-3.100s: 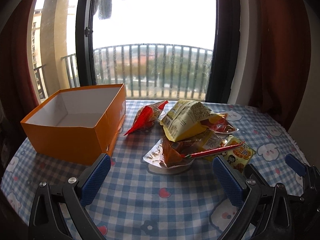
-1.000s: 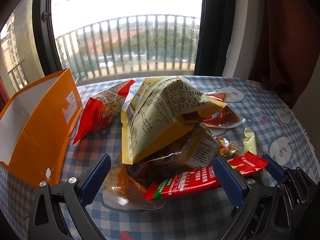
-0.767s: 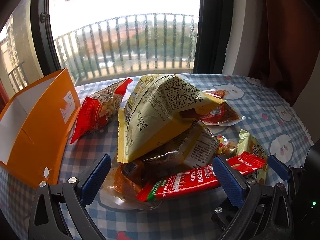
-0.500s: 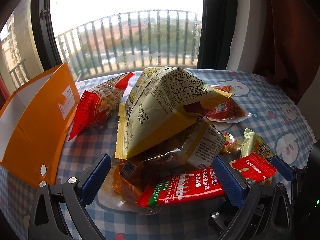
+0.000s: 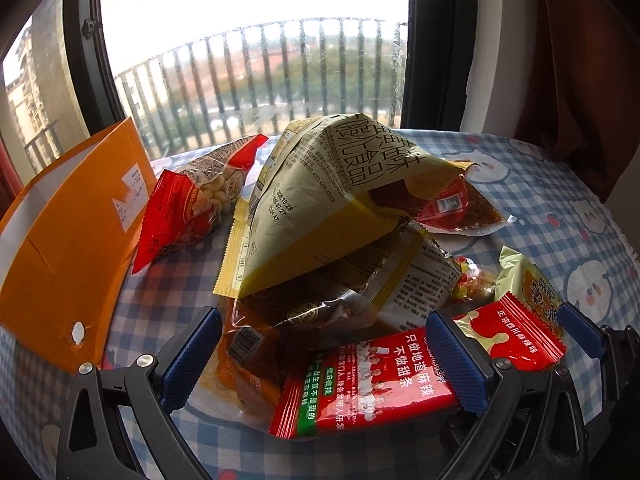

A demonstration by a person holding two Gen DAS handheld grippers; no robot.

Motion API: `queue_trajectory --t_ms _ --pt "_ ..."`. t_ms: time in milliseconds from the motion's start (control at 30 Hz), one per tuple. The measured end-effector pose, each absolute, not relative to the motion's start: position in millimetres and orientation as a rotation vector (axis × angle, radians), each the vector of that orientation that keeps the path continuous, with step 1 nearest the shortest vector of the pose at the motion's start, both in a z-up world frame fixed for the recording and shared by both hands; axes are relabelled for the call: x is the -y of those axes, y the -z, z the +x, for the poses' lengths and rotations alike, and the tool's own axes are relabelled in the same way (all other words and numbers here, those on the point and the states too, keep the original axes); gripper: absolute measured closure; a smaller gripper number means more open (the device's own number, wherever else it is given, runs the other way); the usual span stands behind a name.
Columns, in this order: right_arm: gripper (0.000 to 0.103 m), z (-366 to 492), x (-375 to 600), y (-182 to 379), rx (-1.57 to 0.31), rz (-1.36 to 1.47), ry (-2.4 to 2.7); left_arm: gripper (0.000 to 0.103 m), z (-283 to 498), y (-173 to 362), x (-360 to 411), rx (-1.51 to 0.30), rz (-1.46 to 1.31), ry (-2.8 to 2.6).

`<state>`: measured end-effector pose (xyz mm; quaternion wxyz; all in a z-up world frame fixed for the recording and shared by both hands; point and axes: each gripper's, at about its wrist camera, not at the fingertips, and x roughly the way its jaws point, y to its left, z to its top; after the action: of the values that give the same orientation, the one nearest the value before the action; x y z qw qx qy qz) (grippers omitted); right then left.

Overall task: Organize snacks
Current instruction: 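Close the right tool on the green-yellow snack packet and lift it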

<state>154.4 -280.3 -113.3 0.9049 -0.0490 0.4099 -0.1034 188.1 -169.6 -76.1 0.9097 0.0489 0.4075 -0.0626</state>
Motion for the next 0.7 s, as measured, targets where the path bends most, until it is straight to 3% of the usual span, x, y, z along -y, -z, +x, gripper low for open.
queue_trajectory --t_ms 267,367,567,600,700 --pt "0.033 148.3 288.3 105.3 -0.838 -0.041 0.197 0.001 184.5 69.6 172.8 -0.824 0.105 0.126" --pt "0.046 142.5 287.7 96.8 -0.812 -0.033 0.186 0.001 183.4 66.9 173.3 -0.817 0.098 0.128" --pt "0.047 138.2 297.5 93.9 -0.811 0.022 0.157 0.001 180.4 63.0 177.1 -0.809 0.108 0.131" --pt "0.052 136.8 299.0 92.5 -0.808 0.029 0.156 0.001 179.9 62.0 176.7 -0.809 0.106 0.132" --pt "0.055 132.5 305.2 86.8 -0.794 0.057 0.143 0.001 178.5 59.0 176.5 -0.806 0.089 0.139"
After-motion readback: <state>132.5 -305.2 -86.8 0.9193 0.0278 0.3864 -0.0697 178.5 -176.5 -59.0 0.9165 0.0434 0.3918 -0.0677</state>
